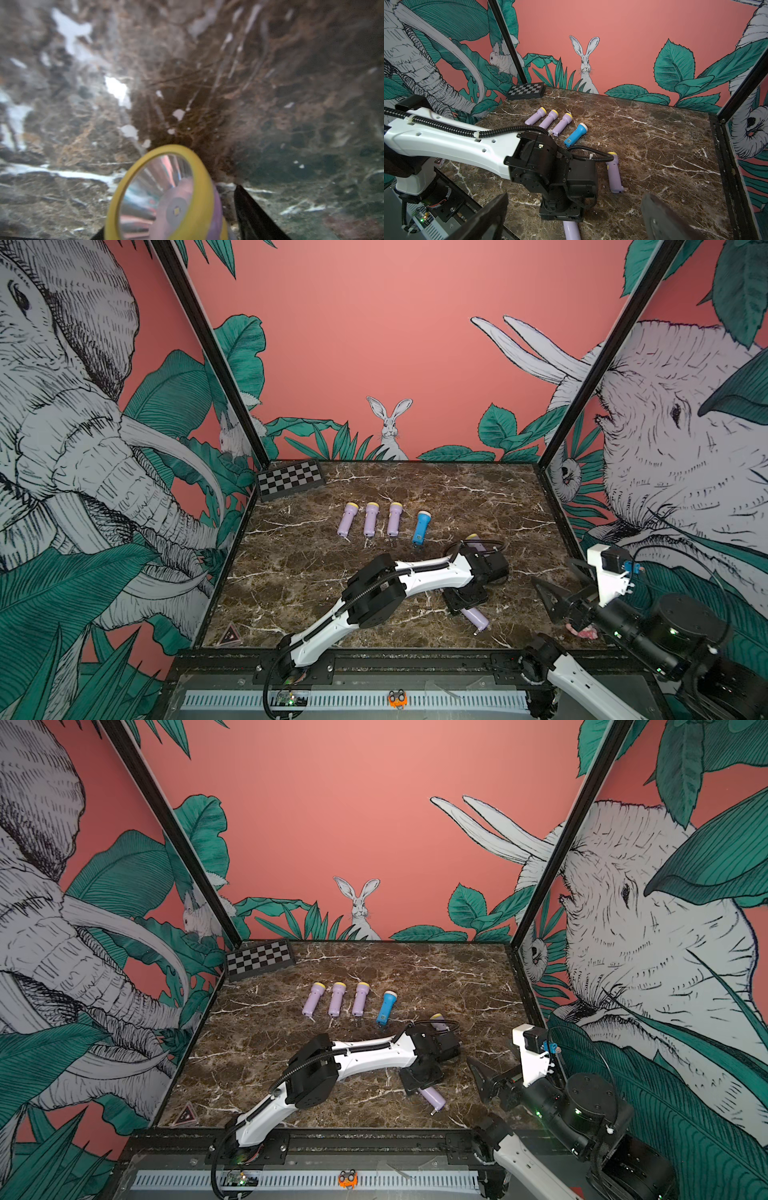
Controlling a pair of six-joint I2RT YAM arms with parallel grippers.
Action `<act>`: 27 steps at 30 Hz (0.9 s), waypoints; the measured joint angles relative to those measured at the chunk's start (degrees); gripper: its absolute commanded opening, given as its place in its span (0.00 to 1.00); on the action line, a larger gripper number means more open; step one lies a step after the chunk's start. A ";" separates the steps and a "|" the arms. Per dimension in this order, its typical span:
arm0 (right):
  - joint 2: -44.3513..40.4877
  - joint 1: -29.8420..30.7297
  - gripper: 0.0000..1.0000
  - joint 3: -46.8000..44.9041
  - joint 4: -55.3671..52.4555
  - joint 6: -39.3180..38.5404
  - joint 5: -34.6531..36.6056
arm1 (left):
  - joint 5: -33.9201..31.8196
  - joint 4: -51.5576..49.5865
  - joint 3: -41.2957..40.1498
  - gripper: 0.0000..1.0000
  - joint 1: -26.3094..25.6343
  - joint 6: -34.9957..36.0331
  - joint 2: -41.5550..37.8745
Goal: Close the plug at the bottom of the flashlight
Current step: Pick up the flashlight from the center of the board.
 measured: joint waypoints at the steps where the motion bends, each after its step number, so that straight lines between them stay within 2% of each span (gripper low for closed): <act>1: 0.13 0.00 0.99 -0.20 0.24 0.11 -0.07 | 0.35 0.07 1.09 0.67 -0.04 0.44 0.61; 10: 0.72 -0.02 0.99 -0.92 0.96 1.09 -0.52 | 1.77 0.50 1.86 0.61 0.11 1.84 1.27; 17: 1.33 -0.02 0.99 0.15 1.01 1.09 -0.74 | 2.16 0.79 1.09 0.49 1.46 3.67 0.81; 21: 1.46 0.00 0.99 0.35 0.98 1.09 -0.74 | 2.40 -0.39 5.51 0.48 2.14 5.29 3.30; 25: 1.88 -0.02 0.99 1.01 0.98 1.07 -0.74 | 2.14 -0.83 7.58 0.37 2.60 7.06 4.46; 27: 1.95 -0.02 0.99 1.05 0.98 1.07 -0.74 | 1.20 -1.07 7.61 0.26 2.95 8.09 4.31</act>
